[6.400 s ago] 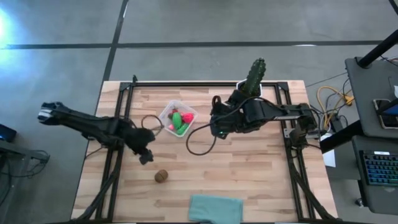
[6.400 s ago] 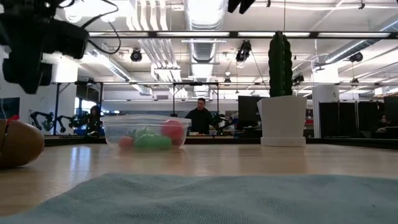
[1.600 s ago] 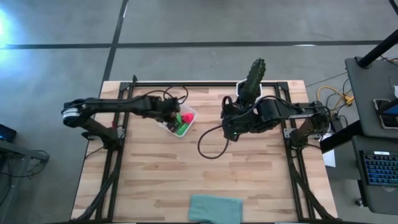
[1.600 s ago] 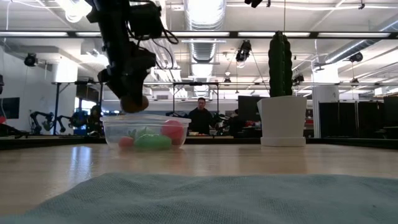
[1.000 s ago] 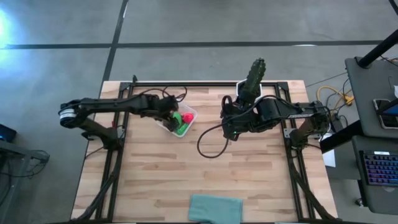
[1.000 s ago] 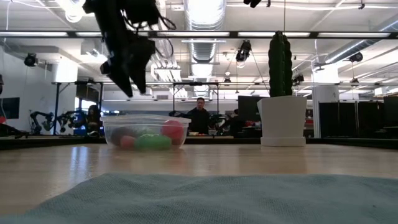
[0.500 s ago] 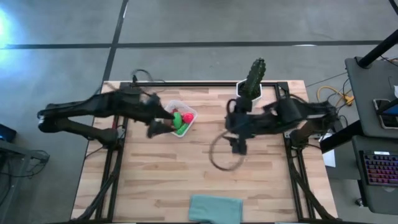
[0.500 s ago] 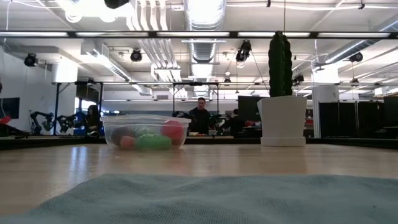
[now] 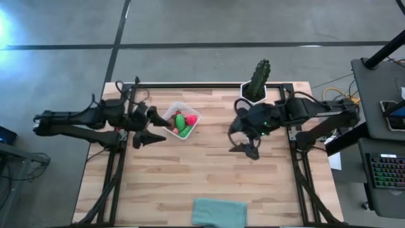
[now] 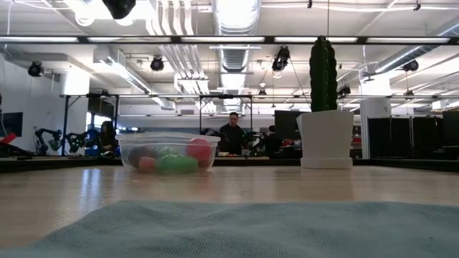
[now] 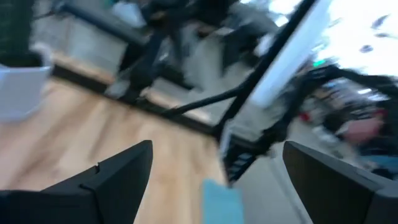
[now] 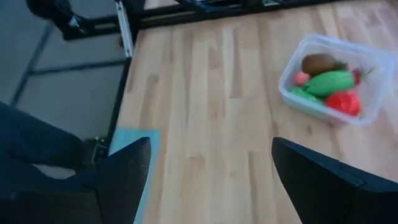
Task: Pick and placing Produce into tupperware
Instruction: Return to Home Position
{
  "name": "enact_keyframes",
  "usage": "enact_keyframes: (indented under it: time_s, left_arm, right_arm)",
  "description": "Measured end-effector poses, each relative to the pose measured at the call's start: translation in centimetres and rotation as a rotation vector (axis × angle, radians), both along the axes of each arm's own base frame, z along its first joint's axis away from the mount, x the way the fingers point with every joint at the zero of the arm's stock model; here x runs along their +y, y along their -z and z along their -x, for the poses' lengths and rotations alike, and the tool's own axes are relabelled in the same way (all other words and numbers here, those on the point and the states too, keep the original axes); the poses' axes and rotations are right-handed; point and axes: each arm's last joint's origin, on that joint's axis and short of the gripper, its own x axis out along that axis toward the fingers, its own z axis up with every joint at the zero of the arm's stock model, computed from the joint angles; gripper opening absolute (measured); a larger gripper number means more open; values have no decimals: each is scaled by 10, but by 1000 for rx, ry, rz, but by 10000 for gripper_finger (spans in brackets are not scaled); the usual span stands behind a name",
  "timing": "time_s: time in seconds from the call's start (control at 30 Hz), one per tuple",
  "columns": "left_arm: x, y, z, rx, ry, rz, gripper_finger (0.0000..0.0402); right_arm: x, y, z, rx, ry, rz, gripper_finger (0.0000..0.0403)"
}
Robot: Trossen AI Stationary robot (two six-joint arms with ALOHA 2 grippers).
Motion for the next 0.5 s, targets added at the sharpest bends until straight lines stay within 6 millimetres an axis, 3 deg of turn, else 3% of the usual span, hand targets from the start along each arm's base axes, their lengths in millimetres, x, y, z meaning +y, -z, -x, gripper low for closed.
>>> enact_keyframes:
  time_s: [0.17,0.37,0.5]
  left_arm:
    - [-3,22,16,-221,101,4,345]
    - [-2,38,47,-266,99,0,345]
    - [-2,46,72,-309,99,-1,345]
  right_arm:
    - [-18,18,34,-111,69,-90,325]
    - [-34,12,86,-315,132,-101,325]
    - [-46,17,121,-353,327,-22,325]
